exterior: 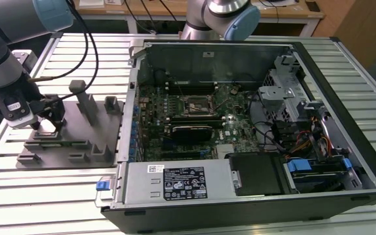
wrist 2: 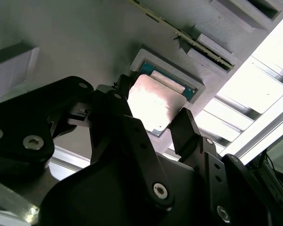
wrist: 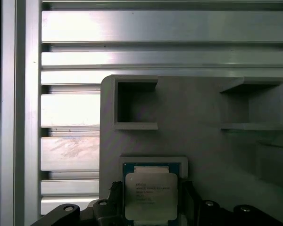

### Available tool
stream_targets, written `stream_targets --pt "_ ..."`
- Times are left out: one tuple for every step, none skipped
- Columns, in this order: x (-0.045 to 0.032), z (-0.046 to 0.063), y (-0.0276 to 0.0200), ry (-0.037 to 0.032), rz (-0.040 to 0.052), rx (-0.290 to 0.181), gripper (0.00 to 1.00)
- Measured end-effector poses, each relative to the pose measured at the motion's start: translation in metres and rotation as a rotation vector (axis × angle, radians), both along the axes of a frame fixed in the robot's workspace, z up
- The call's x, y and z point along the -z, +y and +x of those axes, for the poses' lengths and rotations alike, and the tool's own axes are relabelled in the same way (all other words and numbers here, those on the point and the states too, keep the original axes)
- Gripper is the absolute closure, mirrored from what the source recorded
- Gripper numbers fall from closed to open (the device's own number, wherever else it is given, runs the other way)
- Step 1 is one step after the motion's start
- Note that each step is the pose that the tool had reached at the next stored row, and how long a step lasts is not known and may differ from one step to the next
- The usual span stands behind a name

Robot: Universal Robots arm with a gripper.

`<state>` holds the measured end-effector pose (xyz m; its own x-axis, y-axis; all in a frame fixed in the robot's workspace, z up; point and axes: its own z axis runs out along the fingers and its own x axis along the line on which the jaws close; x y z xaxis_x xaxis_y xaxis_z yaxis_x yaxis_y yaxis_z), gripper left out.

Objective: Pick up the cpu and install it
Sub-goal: 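Pick up the cpu and move it towards the insertion slot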

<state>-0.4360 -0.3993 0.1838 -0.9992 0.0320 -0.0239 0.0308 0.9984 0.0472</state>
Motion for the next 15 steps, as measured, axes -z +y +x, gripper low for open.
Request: stream_targets --pt "0.0000 0.0000 0.0000 0.0000 0.0000 0.000 0.39" --pt "0.0001 0.0000 0.0000 0.0000 0.0000 0.000 0.39" --pt "0.0001 0.0000 0.0000 0.0000 0.0000 0.000 0.39" --pt "0.0001 0.0000 0.0000 0.0001 -0.0001 0.000 0.40" --pt "0.0001 0.0000 0.0000 0.0001 0.0000 0.000 0.46" --pt "0.0002 0.0000 0.0000 0.0000 0.0000 0.000 0.46" --pt "0.0002 0.0000 0.0000 0.0000 0.0000 0.000 0.46" --pt "0.0003 0.0000 0.0000 0.0000 0.0000 0.000 0.46" --pt "0.0003 0.0000 0.0000 0.0000 0.0000 0.000 0.46" --pt "0.0003 0.0000 0.0000 -0.0001 0.0000 0.000 0.46" --pt "0.0002 0.0000 0.0000 -0.0002 0.0001 0.000 0.46" --pt "-0.0006 0.0001 0.0001 -0.0006 0.0003 0.000 0.46" --pt "-0.0021 0.0001 0.0000 -0.0005 0.0003 0.000 0.46" --pt "-0.0041 0.0000 0.0000 -0.0001 0.0001 0.000 0.46" --pt "-0.0060 0.0000 0.0000 -0.0002 0.0001 0.000 0.46"
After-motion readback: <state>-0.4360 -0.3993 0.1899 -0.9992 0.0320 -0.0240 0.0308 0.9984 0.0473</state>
